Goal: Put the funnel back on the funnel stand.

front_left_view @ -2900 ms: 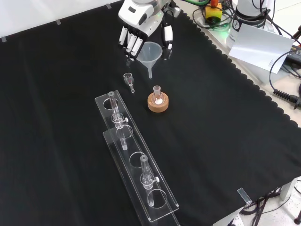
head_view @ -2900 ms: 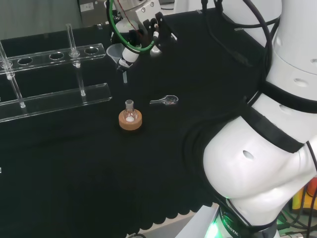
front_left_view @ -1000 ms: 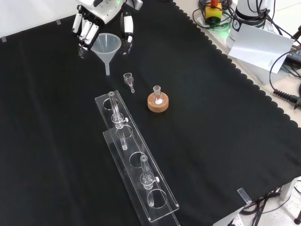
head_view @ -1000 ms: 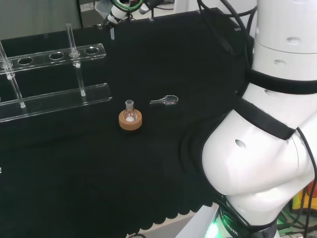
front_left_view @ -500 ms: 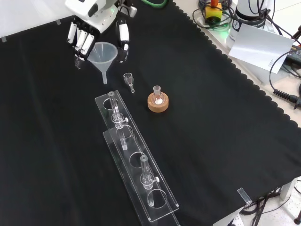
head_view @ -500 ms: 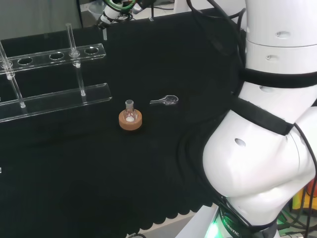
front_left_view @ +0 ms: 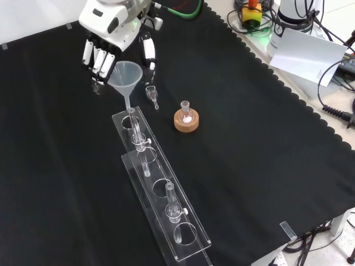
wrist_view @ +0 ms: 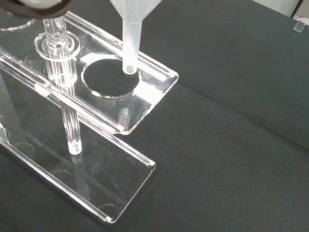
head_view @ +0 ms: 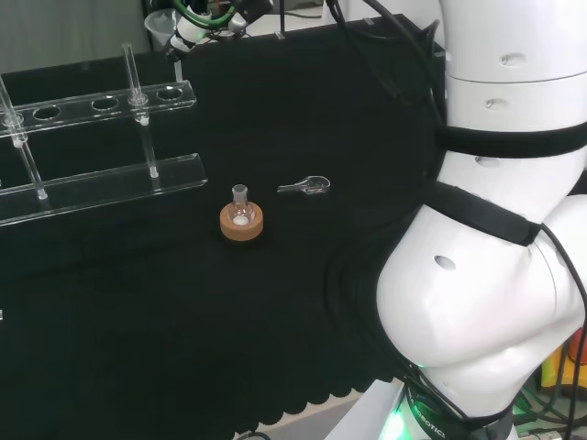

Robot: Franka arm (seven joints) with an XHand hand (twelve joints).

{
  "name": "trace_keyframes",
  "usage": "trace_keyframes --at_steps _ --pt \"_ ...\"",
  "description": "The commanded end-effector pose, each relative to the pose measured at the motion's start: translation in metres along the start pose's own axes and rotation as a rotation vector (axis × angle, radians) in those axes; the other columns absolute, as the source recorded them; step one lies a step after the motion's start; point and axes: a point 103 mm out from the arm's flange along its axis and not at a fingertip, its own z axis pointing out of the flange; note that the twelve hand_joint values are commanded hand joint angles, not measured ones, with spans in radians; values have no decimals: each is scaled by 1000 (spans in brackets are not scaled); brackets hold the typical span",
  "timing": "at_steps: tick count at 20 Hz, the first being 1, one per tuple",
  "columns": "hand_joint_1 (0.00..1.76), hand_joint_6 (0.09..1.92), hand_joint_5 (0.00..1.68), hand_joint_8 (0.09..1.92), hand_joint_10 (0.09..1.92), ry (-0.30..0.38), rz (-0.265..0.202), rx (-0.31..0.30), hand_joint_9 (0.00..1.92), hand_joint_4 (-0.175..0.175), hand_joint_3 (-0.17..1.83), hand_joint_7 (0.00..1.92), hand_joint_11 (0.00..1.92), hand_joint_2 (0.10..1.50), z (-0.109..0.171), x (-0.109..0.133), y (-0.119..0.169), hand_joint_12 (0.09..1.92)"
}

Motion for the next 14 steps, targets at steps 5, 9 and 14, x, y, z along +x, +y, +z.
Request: trace_keyframes --at_steps 5,9,14 --pt "723 87 519 708 459 1 -8 10 1104 -65 486 726 726 726 5 -1 11 1164" --pt "724 87 519 709 458 6 -8 23 1104 -65 486 726 726 726 10 -2 14 1164" --pt "725 87 519 709 457 18 -8 24 1105 -65 487 726 727 726 18 -4 20 1163"
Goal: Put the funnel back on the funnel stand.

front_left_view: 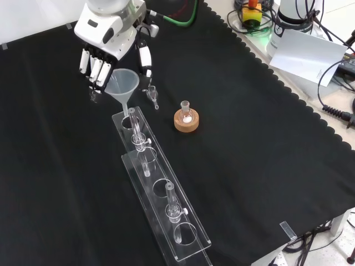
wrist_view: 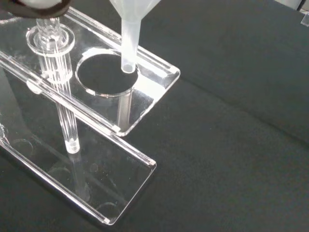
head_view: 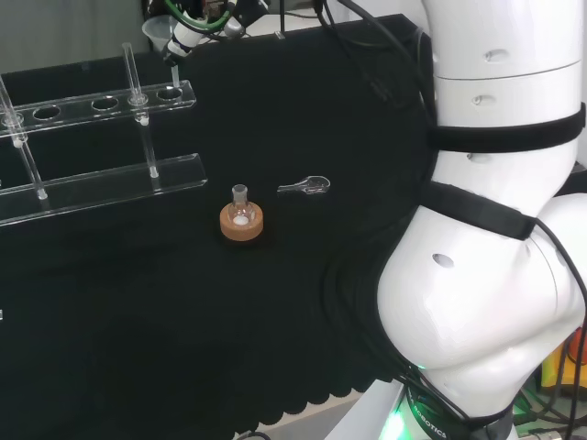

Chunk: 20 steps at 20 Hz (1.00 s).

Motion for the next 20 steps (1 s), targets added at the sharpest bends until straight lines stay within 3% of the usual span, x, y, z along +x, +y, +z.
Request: trace_keyframes --at_steps 1,20 --pt "725 87 517 709 456 13 0 5 1105 -65 487 724 727 726 8 -2 6 1163" --pt "724 87 476 709 452 13 3 56 1091 -73 489 689 721 725 34 -2 19 1165"
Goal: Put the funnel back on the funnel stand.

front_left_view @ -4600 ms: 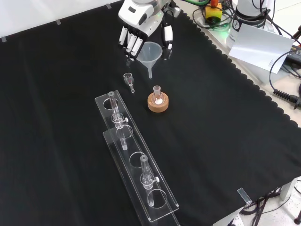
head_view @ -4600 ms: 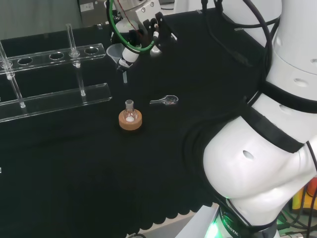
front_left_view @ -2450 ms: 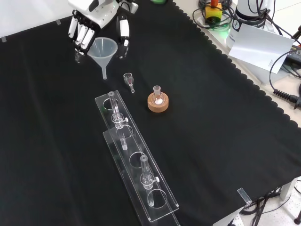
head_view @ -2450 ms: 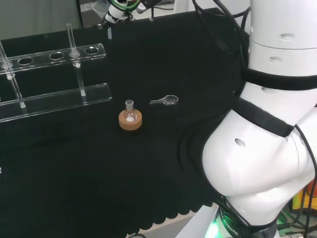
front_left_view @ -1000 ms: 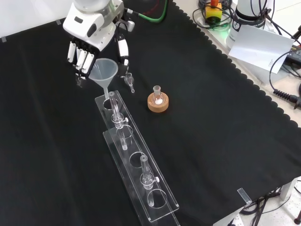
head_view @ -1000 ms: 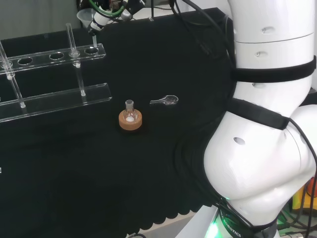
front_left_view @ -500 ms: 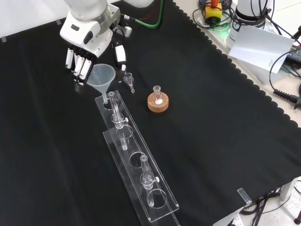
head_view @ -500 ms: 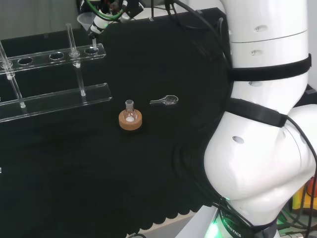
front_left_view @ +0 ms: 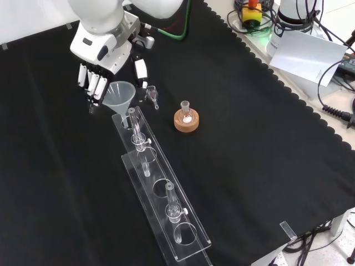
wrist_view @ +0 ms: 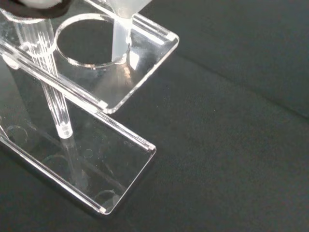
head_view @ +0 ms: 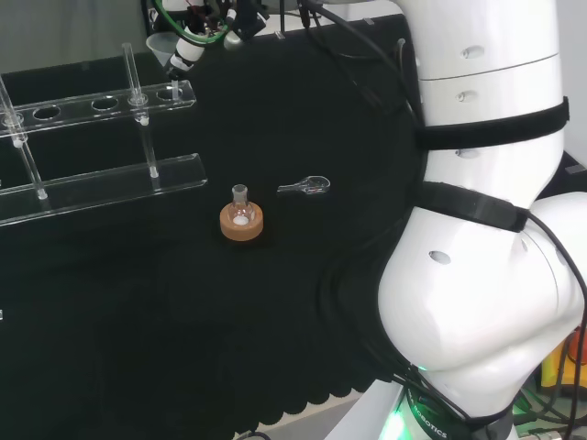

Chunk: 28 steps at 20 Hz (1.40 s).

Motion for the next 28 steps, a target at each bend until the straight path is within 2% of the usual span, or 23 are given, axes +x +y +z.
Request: trace_keyframes --at_steps 1,8,17,22,28 --pt "724 87 475 709 452 -2 0 14 1089 -74 489 687 721 725 7 2 2 1166" --pt "721 87 464 720 450 -4 -5 24 1041 -72 489 657 711 725 10 6 5 1173" --pt "676 87 337 728 554 17 -12 87 677 -65 481 333 531 719 21 12 8 1267" --pt "632 87 243 711 629 22 -10 84 501 -61 469 178 424 709 17 11 1 1302" --pt "612 87 219 706 642 28 7 74 458 -58 458 146 390 700 13 12 -17 1311"
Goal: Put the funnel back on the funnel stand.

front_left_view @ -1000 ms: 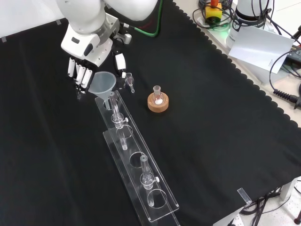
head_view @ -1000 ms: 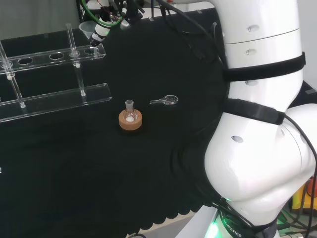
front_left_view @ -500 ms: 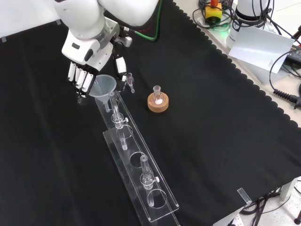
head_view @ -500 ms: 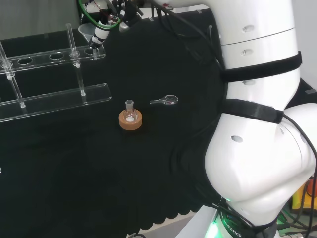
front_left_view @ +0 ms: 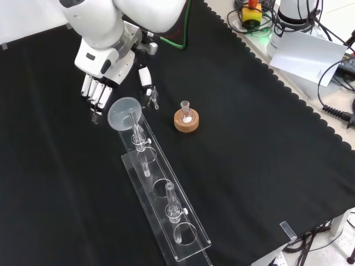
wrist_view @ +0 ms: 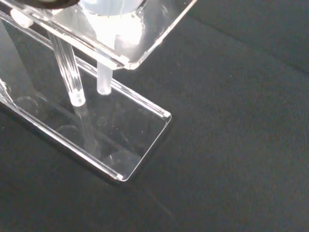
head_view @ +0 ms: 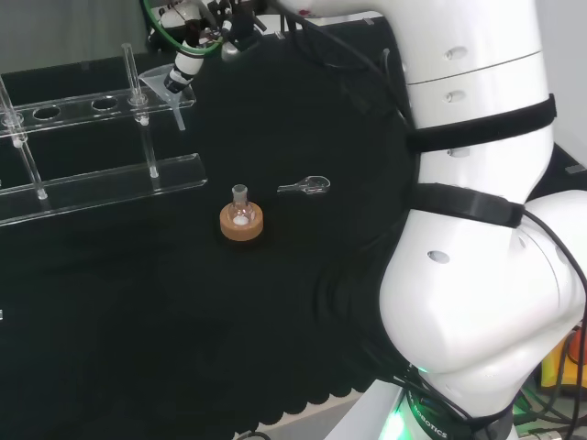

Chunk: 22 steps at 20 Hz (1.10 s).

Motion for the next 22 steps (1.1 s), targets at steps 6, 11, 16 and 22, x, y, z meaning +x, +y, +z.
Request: trace_keyframes --at_steps 6,11,16,22 --pt "610 87 224 717 669 -6 40 -89 449 -57 444 154 378 706 -14 14 -57 1324" --pt "621 87 265 727 676 -4 81 -121 489 -57 442 216 400 713 -15 30 -97 1322" --pt "632 87 290 720 668 22 147 -139 515 -56 440 250 418 723 -12 48 -145 1317" --pt "649 87 311 722 665 41 216 -151 537 -56 442 272 428 733 -8 60 -188 1316"
